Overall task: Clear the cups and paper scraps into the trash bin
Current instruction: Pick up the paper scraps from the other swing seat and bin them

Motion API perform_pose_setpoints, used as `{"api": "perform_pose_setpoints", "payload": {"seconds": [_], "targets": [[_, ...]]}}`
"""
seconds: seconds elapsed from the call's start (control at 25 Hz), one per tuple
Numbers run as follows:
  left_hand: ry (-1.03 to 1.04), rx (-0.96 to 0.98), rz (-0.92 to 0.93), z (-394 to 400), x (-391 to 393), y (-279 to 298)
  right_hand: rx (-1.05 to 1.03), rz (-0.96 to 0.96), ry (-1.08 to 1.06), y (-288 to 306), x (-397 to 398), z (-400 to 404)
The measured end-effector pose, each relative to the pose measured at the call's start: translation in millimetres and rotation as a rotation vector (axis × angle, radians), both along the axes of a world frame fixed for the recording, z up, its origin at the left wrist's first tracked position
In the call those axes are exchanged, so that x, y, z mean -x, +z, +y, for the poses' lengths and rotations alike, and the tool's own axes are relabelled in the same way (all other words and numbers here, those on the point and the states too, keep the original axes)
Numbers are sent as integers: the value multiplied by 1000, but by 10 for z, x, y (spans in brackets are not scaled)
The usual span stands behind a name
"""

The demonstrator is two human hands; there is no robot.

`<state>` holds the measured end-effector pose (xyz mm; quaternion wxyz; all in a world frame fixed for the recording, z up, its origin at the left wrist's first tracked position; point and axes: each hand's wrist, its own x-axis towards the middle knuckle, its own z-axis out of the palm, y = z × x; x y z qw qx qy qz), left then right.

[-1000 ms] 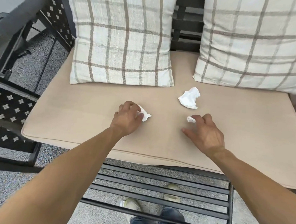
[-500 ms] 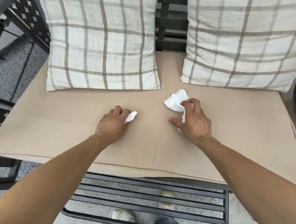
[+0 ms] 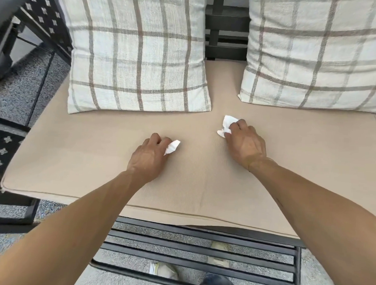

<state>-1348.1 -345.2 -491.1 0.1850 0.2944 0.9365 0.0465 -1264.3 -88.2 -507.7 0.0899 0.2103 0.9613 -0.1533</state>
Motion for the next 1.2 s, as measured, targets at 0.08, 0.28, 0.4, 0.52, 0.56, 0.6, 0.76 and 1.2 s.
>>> {"api": "perform_pose_setpoints", "payload": {"seconds": [0.08,0.28,0.4,0.52,0.56,0.6,0.76,1.2], "targets": [[13,57,-47,17,-57,43,69,55,-39,67,-171,-72],[20,-66,-168,45,-246,485,435,142,-279,618,-539,-153],[-19,-140,-181,57,-349,974,737,200,-424,1170,-652,-248],[-42,-231,-189,31,-470,1588,728,214,-423,1826,-834,-369],[-45,-275,-203,19,-523,1813,734,229,-417,2055,-904,-422],[-40,-324,-224,3,-585,2032,729,245,-406,2278,-976,-484],[-34,-479,-213,-71,-869,2840,528,223,-364,3110,-1277,-764],[-265,-403,-461,281,-1649,3781,697,304,-545,4137,-2418,-647]]}}
